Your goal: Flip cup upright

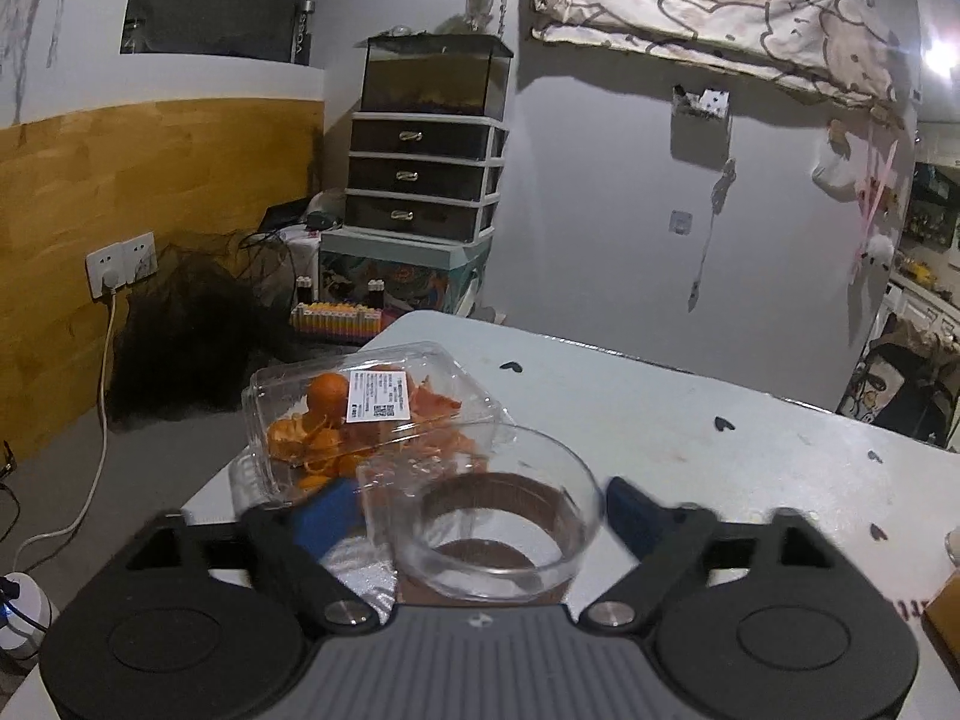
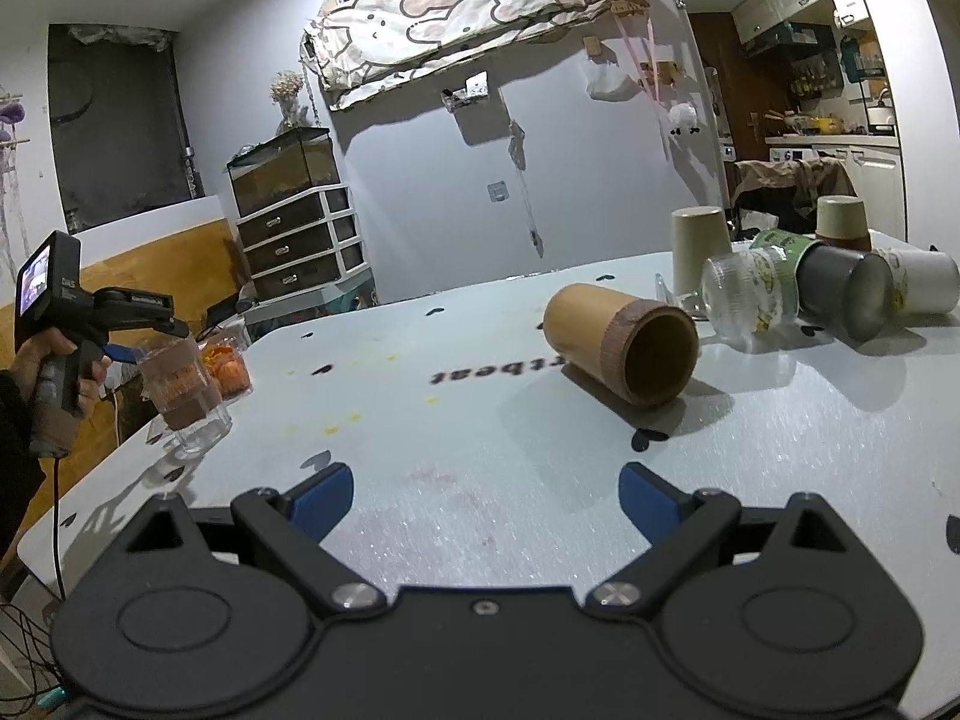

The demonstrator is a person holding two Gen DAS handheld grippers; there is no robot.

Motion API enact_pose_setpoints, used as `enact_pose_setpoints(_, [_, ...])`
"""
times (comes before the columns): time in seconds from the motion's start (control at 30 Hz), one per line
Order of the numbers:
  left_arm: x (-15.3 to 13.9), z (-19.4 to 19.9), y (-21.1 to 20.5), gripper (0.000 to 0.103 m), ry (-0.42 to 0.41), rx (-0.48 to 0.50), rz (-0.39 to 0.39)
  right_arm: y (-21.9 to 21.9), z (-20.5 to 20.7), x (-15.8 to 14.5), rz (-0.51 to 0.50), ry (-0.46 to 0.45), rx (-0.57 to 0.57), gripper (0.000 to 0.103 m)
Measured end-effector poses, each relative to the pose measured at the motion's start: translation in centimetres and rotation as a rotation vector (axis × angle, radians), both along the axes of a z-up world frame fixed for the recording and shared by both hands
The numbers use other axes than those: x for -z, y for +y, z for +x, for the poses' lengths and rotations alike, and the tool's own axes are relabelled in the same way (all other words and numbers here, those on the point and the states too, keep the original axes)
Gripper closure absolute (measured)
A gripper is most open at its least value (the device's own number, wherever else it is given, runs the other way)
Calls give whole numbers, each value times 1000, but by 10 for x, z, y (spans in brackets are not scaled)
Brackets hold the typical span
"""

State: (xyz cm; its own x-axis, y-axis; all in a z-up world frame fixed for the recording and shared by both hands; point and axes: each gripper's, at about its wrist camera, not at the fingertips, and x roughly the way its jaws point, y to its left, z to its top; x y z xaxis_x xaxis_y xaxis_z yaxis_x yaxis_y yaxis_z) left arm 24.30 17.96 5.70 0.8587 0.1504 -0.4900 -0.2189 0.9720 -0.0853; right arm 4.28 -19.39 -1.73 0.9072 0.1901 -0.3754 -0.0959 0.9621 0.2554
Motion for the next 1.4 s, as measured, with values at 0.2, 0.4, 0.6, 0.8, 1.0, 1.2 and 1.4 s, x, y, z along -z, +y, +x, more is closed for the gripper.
enact_pose_setpoints(0.2, [-7, -35, -5, 0, -39, -11, 37, 3, 0, -9, -17, -39, -6, 6])
enact_pose_setpoints(0.4, [-12, -97, -35, 0, -132, 43, 139, 7, 0, -24, -53, -86, -7, 5])
enact_pose_setpoints(0.6, [-9, -147, -64, 0, -159, 94, 119, 15, 1, -36, -86, -122, -24, 4])
enact_pose_setpoints(0.8, [6, -180, -83, 0, -141, 122, 101, 29, 5, -45, -118, -156, -70, 3])
enact_pose_setpoints(1.0, [17, -204, -94, 0, -136, 89, 129, 44, 9, -47, -151, -177, -109, 3])
enact_pose_setpoints(1.2, [27, -224, -97, 0, -118, 64, 105, 52, 11, -43, -195, -177, -136, 0])
enact_pose_setpoints(1.4, [36, -233, -97, 0, -91, 30, 108, 57, 11, -39, -217, -171, -152, 0])
